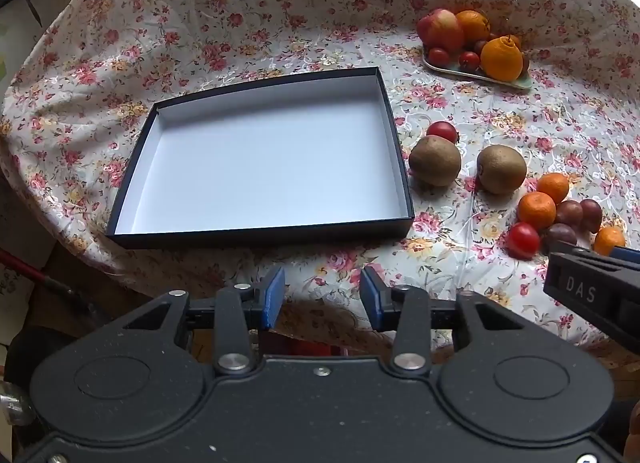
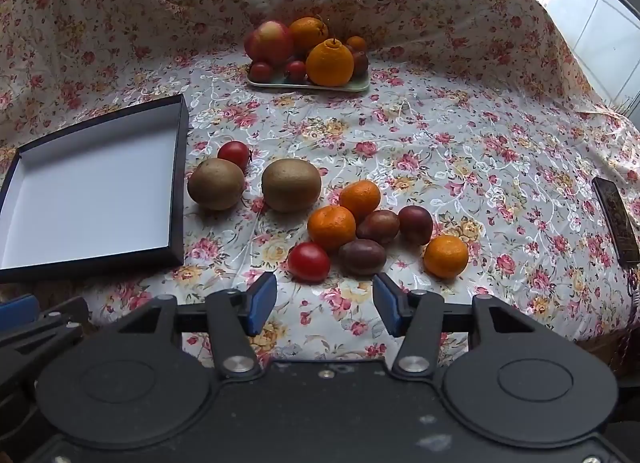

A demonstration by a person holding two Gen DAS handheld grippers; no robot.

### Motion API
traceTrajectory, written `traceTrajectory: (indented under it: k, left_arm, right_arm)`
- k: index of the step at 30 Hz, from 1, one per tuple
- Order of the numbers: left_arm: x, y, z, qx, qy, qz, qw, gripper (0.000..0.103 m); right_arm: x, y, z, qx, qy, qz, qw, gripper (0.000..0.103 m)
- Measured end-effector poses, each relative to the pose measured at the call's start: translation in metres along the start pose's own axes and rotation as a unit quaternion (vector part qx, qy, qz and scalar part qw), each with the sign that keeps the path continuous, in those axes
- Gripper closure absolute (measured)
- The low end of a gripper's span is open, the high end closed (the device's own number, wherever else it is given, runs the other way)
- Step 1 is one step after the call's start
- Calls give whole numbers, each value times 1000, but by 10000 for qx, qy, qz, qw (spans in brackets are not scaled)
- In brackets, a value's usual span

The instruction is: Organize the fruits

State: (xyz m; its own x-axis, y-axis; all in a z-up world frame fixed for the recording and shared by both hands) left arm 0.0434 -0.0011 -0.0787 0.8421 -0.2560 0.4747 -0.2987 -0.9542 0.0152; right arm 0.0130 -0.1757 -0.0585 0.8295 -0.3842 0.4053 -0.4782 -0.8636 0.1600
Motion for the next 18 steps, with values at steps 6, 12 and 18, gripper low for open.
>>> traceTrajectory:
  k: [6, 12, 18]
  left_arm:
    - [-6, 0, 3, -25, -51, 57, 10000, 52]
    - [-6, 0, 4, -93, -150, -73, 9998, 52]
    - [-5, -1, 5, -81, -188, -88, 9998, 52]
  right_arm:
    - [-5, -4, 0, -8, -16, -72, 10000, 48]
    - [-3, -3, 2, 2, -75, -100, 9999, 48]
    - [-4, -3, 2, 10, -96, -108, 9999, 48]
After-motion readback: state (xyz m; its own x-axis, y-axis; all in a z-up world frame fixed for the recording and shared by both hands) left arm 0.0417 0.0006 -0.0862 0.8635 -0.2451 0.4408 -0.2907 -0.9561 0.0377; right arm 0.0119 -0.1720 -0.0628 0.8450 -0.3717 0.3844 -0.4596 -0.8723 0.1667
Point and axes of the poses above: each gripper's, at about its wrist camera, not at the fingertips, and z roughly the way its jaws point, y to its right, x to its top, the point moved 9 cm from there along z, roughly the way its jaws point, and after that the axes turned 9 degrees about -x, right-handed, at the moved point
